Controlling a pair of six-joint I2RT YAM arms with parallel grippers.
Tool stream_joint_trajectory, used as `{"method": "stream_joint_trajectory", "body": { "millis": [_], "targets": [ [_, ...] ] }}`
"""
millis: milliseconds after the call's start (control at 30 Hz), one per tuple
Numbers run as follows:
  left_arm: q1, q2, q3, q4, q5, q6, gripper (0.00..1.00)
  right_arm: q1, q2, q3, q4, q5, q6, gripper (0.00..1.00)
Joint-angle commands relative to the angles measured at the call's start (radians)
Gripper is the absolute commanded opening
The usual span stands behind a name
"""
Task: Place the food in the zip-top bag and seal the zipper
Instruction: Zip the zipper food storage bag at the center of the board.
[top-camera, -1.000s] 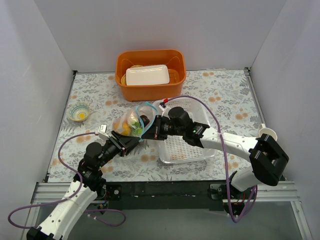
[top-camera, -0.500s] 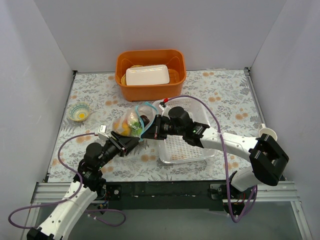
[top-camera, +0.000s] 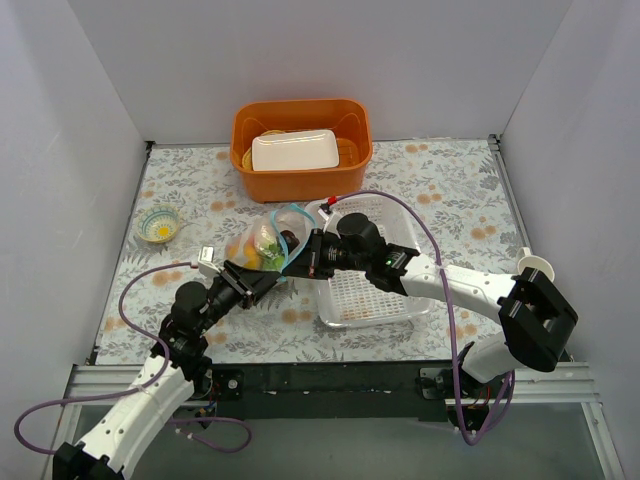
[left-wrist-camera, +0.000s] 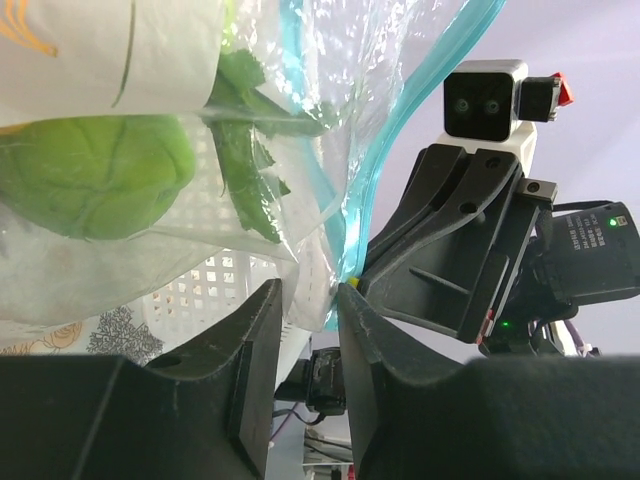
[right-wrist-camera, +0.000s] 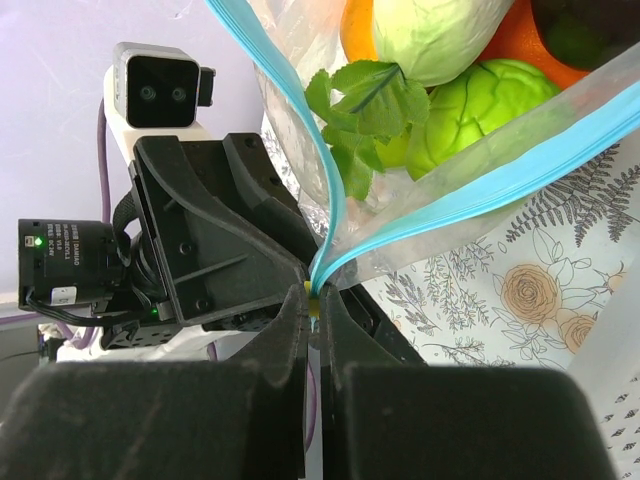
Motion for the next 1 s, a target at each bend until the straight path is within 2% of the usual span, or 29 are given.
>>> {"method": "stream_joint_trajectory", "body": {
  "millis": [0,67,200,233,700,967],
  "targets": [
    [-0.003,0.011,-0.002,0.043,-0.030,-0.272,0.25,0.007,-0.014,-0.006,0.032,-0.010,0.000,0.01],
    [-0.003,0.017,-0.002,0.046,-0.024,-0.270,0.19,0.007,-0.014,-0.006,0.030,-0.010,0.000,0.01],
    [-0.003,0.019,-0.008,0.046,-0.018,-0.273,0.01,0.007,-0.010,-0.005,0.030,-0.007,0.000,0.01],
    [-0.003,0.014,-0.011,0.042,-0.015,-0.275,0.00,0.007,-0.010,-0.002,0.030,-0.007,-0.002,0.01],
    [-0.003,-0.137,-0.029,-0.205,0.028,-0.226,0.00,-0.016,0.023,0.098,-0.028,0.042,-0.031,0.01],
    [-0.003,-0.190,-0.045,-0.248,0.057,-0.215,0.00,-0.022,-0.008,0.106,-0.070,0.118,-0.025,0.01]
  ]
}}
